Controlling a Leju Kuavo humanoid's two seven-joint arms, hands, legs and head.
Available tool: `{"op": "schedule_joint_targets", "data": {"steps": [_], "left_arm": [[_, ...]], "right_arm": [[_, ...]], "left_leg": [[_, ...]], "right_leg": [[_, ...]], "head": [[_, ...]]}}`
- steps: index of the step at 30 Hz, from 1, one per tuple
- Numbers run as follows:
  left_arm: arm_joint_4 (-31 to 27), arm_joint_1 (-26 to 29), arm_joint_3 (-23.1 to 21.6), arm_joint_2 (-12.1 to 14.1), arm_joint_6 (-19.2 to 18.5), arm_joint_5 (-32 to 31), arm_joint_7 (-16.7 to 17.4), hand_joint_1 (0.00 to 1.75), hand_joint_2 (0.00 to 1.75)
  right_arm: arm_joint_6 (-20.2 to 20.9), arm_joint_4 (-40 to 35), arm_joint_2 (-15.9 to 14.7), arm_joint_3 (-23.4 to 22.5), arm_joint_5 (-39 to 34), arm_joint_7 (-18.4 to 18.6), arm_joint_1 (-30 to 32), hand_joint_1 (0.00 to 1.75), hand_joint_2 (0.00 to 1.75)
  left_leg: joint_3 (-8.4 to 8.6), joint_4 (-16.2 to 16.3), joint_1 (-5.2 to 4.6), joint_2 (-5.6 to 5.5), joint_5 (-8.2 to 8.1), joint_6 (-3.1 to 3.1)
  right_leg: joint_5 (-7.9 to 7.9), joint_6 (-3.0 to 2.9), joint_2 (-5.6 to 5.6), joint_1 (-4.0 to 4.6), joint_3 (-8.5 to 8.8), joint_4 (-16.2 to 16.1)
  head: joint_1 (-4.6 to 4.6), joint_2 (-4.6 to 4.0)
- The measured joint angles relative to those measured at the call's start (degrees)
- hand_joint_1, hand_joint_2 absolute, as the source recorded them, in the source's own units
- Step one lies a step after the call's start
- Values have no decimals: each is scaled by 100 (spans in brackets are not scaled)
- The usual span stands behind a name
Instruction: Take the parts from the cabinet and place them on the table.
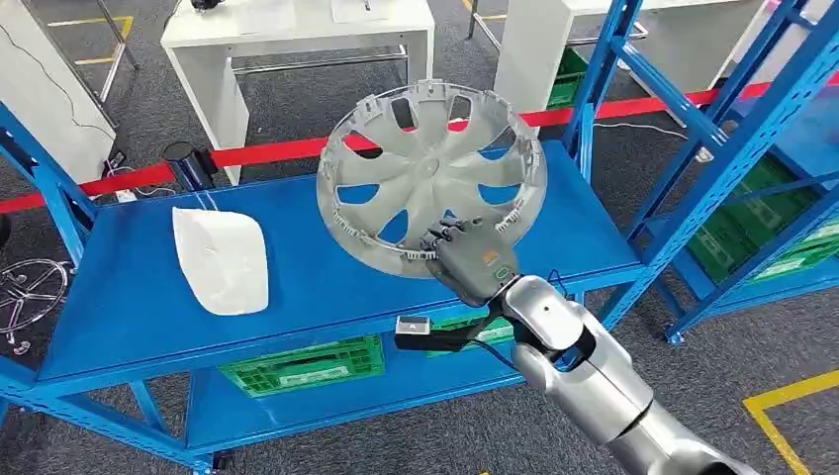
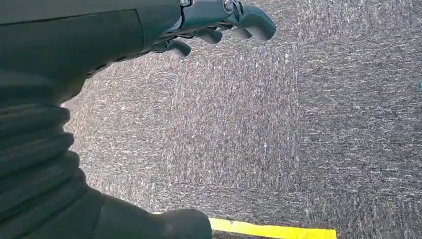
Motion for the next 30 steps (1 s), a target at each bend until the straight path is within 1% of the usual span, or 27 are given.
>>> {"op": "schedule_joint_targets", "data": {"steps": [2, 3, 4, 5, 6, 7, 8, 9, 10, 11, 12, 13, 14, 15, 16, 17, 18, 20, 21, 22, 23, 25, 26, 27, 28, 29, 30], "left_arm": [[0, -1, 28, 2, -7, 2, -29, 0, 175], [0, -2, 35, 2, -7, 4, -42, 0, 175], [0, -1, 37, 4, -7, 4, -50, 0, 175], [0, -4, 37, 2, -7, 4, -57, 0, 175], [0, -8, 37, -4, -7, 4, -68, 0, 175], [-2, -8, 39, -4, -7, 4, -85, 0, 175], [-2, -7, 39, -4, -7, 4, -92, 0, 175], [0, -2, 39, -4, -7, 4, -92, 0, 175], [2, 3, 39, -4, -7, 4, -92, 0, 175], [2, 3, 42, -2, -7, 4, -90, 0, 175], [4, 1, 42, -2, -7, 4, -90, 0, 175], [7, -1, 42, -4, -7, 4, -90, 0, 175], [7, -2, 42, -7, -7, 2, -90, 0, 175], [7, -3, 42, -7, -7, 2, -90, 0, 175], [7, -5, 42, -4, -7, 2, -90, 0, 175], [7, -10, 42, -4, -7, 2, -90, 0, 175], [7, -10, 42, -2, -7, 2, -90, 0, 175], [7, -9, 42, 0, -5, 2, -90, 0, 175], [7, -10, 44, 4, -2, 2, -94, 0, 175], [7, -10, 44, 4, 2, 2, -118, 0, 175], [9, -10, 44, 4, 2, 2, -138, 0, 175], [7, -10, 46, 15, 2, -4, -188, 0, 175], [7, -11, 46, 22, 2, -4, -201, 0, 175], [7, -10, 48, 30, 2, -7, -206, 0, 175], [7, -11, 48, 39, 0, -15, -208, 0, 175], [7, -15, 48, 48, -7, -26, -206, 0, 175], [7, -22, 48, 55, -22, -46, -197, 0, 175]], "right_arm": [[0, -158, -53, 62, -42, -4, 55, 175, 175], [0, -233, -77, 90, -61, -4, 77, 175, 175], [0, -291, -96, 109, -70, -2, 97, 175, 175], [0, -340, -116, 118, -79, 0, 106, 175, 175], [0, -386, -153, 129, -92, 13, 124, 175, 175], [0, -412, -177, 136, -118, 24, 131, 175, 175], [-7, -420, -193, 147, -123, 33, 131, 175, 175], [-15, -425, -206, 153, -127, 46, 151, 175, 175], [-24, -436, -217, 164, -133, 61, 183, 175, 175], [-28, -440, -225, 173, -136, 72, 207, 175, 175], [-28, -440, -238, 190, -140, 94, 243, 175, 175], [-28, -440, -252, 197, -142, 98, 262, 175, 175], [-28, -442, -262, 199, -151, 101, 269, 175, 175], [-28, -444, -269, 203, -151, 101, 267, 175, 175], [-31, -447, -276, 203, -151, 101, 267, 175, 175], [-35, -453, -278, 212, -149, 101, 276, 175, 175], [-46, -473, -280, 217, -149, 101, 277, 175, 175], [-79, -494, -280, 219, -151, 118, 282, 175, 175], [-90, -506, -280, 219, -151, 114, 288, 175, 175], [-100, -543, -276, 219, -151, 110, 292, 175, 175], [-109, -565, -278, 219, -149, 109, 292, 175, 175], [-122, -617, -278, 221, -142, 114, 331, 175, 175], [-129, -639, -278, 219, -140, 118, 363, 175, 175], [-138, -646, -278, 221, -140, 116, 396, 175, 175], [-140, -667, -278, 219, -142, 118, 431, 175, 175], [-140, -687, -278, 219, -142, 123, 459, 175, 175], [-138, -718, -278, 221, -144, 133, 481, 175, 175]], "left_leg": [[1, 2, -23, 2, -9, 18], [1, 3, -37, 4, -13, 31], [3, 9, -50, 6, 11, 54], [6, -19, -42, 14, 37, 83], [40, -110, 21, 52, 105, 125], [41, -139, 16, 69, 123, 153], [26, -138, 18, 88, 133, 168], [11, -130, 12, 111, 132, 169], [-5, -118, 9, 132, 132, 170], [-17, -106, 8, 144, 132, 169], [-34, -83, 10, 160, 130, 166], [-48, -63, 14, 169, 127, 161], [-63, -28, 24, 175, 115, 140], [-83, 15, 33, 177, 98, 106], [-112, 51, 28, 181, 86, 62], [-149, 69, 7, 178, 91, 13], [-143, 86, -3, 176, 111, -21], [-174, 66, 3, 180, 162, -100], [-194, 86, 11, 173, 146, -136], [-263, 185, 27, 151, 4, -178], [-370, 467, 31, 145, -265, -202], [-681, 1339, 46, 141, -766, -236], [-773, 1651, 46, 140, -889, -242], [-765, 1765, 46, 140, -883, -236], [-619, 1592, 46, 139, -757, -225], [-393, 1247, 46, 138, -583, -209], [-47, 704, 45, 132, -375, -184]], "right_leg": [[-2, 25, 2, -14, 0, -3], [0, 45, 5, -35, 0, -9], [28, 78, 15, -48, 4, -17], [45, 105, 28, -42, 6, -30], [-28, 108, -17, -60, -9, 23], [-171, 105, -115, -29, -94, 194], [-403, 110, -157, -25, -278, 575], [-625, 124, -171, -26, -500, 1060], [-789, 133, -171, -25, -704, 1500], [-832, 137, -171, -25, -811, 1733], [-734, 140, -177, -31, -828, 1783], [-534, 141, -191, -41, -703, 1529], [-255, 146, -220, -51, -435, 1014], [-40, 156, -258, -62, -146, 479], [-164, 144, -299, -50, 16, 167], [-63, 74, -258, 4, -13, 224], [-68, 22, -250, -2, -46, 207], [-59, -54, -229, 6, -100, 214], [-17, -119, -232, -14, -122, 175], [21, -176, -242, -24, -151, 168], [52, -222, -240, -25, -193, 168], [120, -249, -240, -7, -288, 170], [153, -250, -240, 0, -332, 171], [194, -242, -236, 7, -380, 174], [237, -235, -234, 13, -432, 176], [273, -223, -230, 14, -476, 177], [316, -204, -225, 15, -519, 179]], "head": [[0, 2], [0, 0], [-2, 2], [-2, 0], [-2, 0], [18, 0], [39, 0], [44, 2], [44, 0], [44, 0], [46, 0], [46, 2], [44, 0], [46, 0], [41, 0], [48, 0], [46, 0], [48, 0], [46, 0], [39, 0], [39, 0], [42, 2], [42, 2], [42, 2], [42, 2], [44, 2], [42, 2]]}}
